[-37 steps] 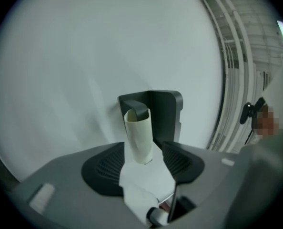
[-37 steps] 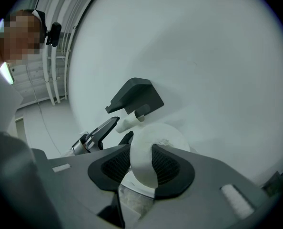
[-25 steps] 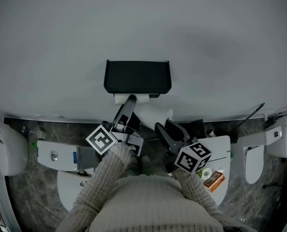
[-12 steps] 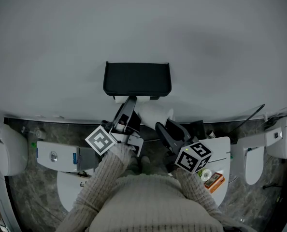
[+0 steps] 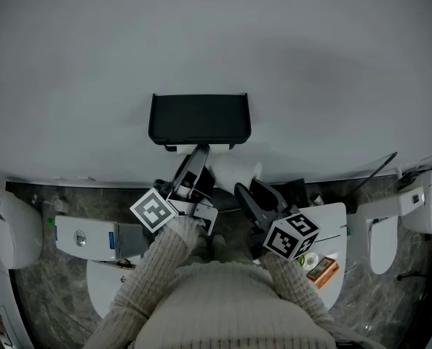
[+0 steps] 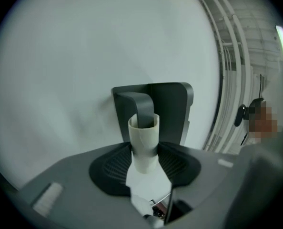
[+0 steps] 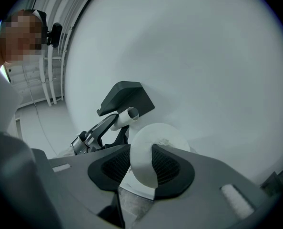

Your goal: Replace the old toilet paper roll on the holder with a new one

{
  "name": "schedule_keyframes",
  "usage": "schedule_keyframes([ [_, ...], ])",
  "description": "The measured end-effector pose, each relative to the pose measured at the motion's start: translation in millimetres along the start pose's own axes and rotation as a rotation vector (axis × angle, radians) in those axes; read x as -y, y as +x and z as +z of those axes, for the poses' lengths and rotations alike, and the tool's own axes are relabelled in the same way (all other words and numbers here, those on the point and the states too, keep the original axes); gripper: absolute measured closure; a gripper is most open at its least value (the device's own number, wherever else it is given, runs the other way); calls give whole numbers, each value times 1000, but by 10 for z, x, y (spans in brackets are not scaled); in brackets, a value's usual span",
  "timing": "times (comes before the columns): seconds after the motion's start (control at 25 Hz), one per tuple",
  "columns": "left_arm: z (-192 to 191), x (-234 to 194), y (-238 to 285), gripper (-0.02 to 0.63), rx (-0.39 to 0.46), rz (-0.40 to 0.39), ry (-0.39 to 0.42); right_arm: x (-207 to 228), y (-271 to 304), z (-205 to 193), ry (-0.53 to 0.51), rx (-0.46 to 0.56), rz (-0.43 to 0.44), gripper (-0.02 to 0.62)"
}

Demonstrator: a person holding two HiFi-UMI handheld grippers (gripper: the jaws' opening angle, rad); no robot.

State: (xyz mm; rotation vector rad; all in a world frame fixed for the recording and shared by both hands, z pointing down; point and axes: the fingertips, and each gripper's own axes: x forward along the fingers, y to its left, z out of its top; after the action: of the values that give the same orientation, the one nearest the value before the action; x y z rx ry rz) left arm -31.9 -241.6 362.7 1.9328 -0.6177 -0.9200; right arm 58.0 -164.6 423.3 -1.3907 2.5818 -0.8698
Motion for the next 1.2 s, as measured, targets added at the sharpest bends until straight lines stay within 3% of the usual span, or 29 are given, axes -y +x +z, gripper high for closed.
schedule_keyframes([
  [0.48, -247, 62, 152, 433, -73, -38, -41, 96, -123, 49, -17, 22, -61, 457],
  [0.88, -772, 198, 386, 434, -160, -60, -61, 359, -401, 193, -25, 39, -86, 457],
  [1.2, -943, 179, 460, 433, -203, -65, -84, 443, -520, 162, -14, 46, -118, 457],
])
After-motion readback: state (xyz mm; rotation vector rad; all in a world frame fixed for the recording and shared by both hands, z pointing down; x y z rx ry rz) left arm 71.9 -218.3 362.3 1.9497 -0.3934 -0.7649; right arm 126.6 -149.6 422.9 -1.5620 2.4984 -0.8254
